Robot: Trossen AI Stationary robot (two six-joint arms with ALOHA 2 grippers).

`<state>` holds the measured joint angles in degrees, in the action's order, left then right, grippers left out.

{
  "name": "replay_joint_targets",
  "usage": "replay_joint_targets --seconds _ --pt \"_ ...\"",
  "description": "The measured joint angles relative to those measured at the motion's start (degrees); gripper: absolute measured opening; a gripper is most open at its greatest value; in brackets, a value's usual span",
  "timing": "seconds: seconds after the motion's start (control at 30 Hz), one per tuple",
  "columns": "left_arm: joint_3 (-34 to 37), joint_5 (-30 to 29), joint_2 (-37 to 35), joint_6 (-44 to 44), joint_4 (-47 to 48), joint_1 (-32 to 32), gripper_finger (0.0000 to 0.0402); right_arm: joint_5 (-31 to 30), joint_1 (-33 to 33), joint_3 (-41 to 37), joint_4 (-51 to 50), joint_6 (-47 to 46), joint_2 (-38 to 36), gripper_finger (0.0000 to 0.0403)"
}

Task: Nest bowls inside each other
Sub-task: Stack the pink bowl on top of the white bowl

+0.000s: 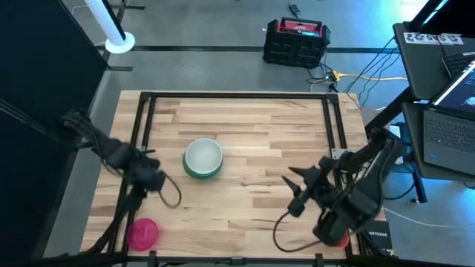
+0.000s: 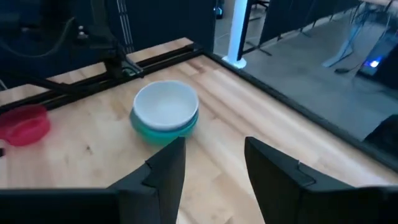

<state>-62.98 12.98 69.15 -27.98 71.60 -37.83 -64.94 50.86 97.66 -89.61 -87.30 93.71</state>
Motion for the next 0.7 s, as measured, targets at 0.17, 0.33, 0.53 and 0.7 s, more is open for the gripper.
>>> replay_joint_targets --seconds 0.17,0.33,0.53,0.7 --pt "0.00 -0.28 6.52 -3.83 -2.38 -5.46 0.0113 -1.50 2.38 -3.22 -0.07 -6.75 -0.19 0.0153" --pt "0.00 -1.10 10.77 -4.37 -4.96 -9.10 0.0113 -2.13 3.21 -3.78 -0.22 -6.82 -0.65 0.0153" --pt "0.00 -2.08 15.87 -5.02 -8.07 -13.47 0.0113 -2.87 4.19 -4.45 -0.40 -6.89 -1.19 0.0153" --pt "0.00 -4.50 18.91 -4.85 -9.29 -14.85 0.0113 -3.01 4.27 -4.49 -0.43 -6.00 -2.18 0.0153"
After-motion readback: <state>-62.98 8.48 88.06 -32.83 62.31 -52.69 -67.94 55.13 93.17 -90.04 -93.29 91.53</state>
